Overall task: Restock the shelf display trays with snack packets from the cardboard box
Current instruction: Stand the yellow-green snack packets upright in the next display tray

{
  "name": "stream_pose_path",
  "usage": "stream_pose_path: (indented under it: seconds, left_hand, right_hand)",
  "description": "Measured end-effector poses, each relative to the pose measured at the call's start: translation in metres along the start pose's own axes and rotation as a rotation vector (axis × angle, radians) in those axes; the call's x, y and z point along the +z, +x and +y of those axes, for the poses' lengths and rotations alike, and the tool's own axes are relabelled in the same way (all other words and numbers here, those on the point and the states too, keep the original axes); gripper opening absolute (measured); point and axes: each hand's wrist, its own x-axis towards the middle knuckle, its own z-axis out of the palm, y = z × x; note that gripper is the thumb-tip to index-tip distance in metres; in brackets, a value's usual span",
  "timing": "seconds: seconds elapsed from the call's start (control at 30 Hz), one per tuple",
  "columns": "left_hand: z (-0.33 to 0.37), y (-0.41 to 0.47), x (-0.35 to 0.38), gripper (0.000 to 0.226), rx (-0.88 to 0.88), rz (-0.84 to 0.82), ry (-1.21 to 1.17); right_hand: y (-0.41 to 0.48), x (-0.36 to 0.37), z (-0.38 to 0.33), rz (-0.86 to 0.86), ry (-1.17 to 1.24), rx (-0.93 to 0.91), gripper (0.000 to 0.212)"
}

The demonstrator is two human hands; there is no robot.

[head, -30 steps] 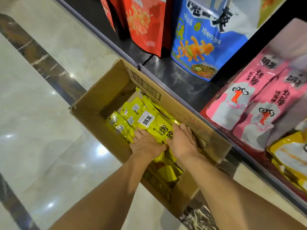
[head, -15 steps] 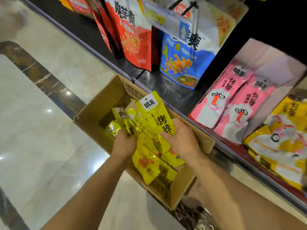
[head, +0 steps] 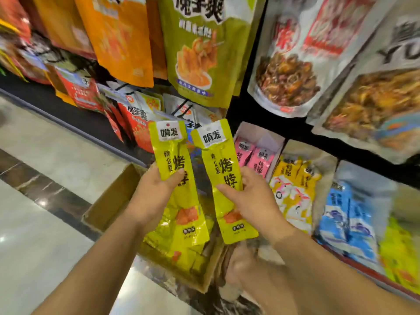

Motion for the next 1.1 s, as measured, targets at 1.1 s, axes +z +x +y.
stream_pose_path:
  seconds: [1.1]
  left_hand:
    - [0.093,-0.177,0.408,0.020,0.289,-0.850,0.166]
  right_hand:
    - [-0.256,-0.367,0.033,0.917,0.170,-0.143,0.027]
